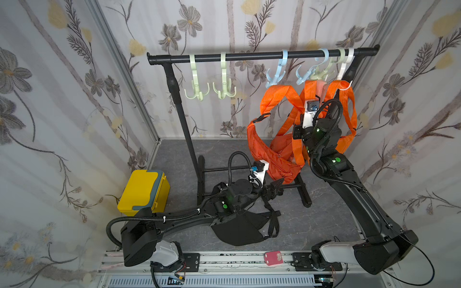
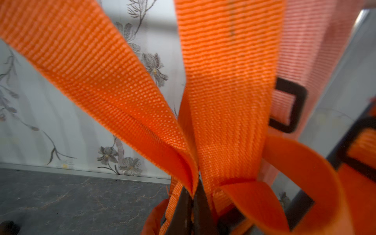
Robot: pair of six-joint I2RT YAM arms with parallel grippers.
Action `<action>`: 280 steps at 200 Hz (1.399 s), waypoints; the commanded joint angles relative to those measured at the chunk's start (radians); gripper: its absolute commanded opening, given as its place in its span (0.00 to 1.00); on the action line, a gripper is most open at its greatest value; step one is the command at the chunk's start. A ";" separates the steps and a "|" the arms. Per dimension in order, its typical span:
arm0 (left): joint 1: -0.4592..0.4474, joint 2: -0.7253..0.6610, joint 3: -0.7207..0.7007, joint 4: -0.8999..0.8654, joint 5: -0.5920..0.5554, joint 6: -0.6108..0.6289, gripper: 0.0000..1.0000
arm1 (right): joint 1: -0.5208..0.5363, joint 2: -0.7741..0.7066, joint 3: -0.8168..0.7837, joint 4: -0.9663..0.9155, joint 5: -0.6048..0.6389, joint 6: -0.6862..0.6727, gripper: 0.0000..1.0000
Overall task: Hang the bag on a hook
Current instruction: Hang the bag on the hook, then pick up the bag from the bag.
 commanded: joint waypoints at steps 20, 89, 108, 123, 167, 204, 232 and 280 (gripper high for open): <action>0.000 -0.077 -0.076 0.005 0.020 -0.070 0.90 | -0.029 -0.029 -0.009 -0.016 0.077 0.045 0.00; -0.009 -0.460 -0.352 -0.315 -0.223 -0.313 0.96 | 0.051 -0.174 -0.203 0.053 -0.031 0.084 0.66; -0.015 -0.530 -0.427 -0.405 -0.292 -0.409 0.96 | 0.105 -0.228 -0.287 0.053 -0.003 0.107 0.78; -0.016 -0.540 -0.468 -0.470 -0.314 -0.502 0.96 | 0.170 -0.275 -0.378 0.058 0.050 0.136 0.83; -0.020 -0.480 -0.563 -0.615 -0.291 -0.818 0.96 | 0.328 -0.387 -0.719 0.077 0.144 0.316 0.89; -0.054 -0.520 -0.640 -0.719 -0.286 -0.993 0.94 | 0.440 -0.335 -0.903 0.069 0.098 0.436 0.91; -0.067 -0.599 -0.650 -0.839 -0.323 -1.062 0.93 | 0.501 -0.266 -0.944 0.074 0.070 0.497 0.91; -0.071 -0.687 -0.662 -1.005 -0.366 -1.139 0.91 | 0.519 -0.204 -0.949 0.141 0.029 0.536 0.91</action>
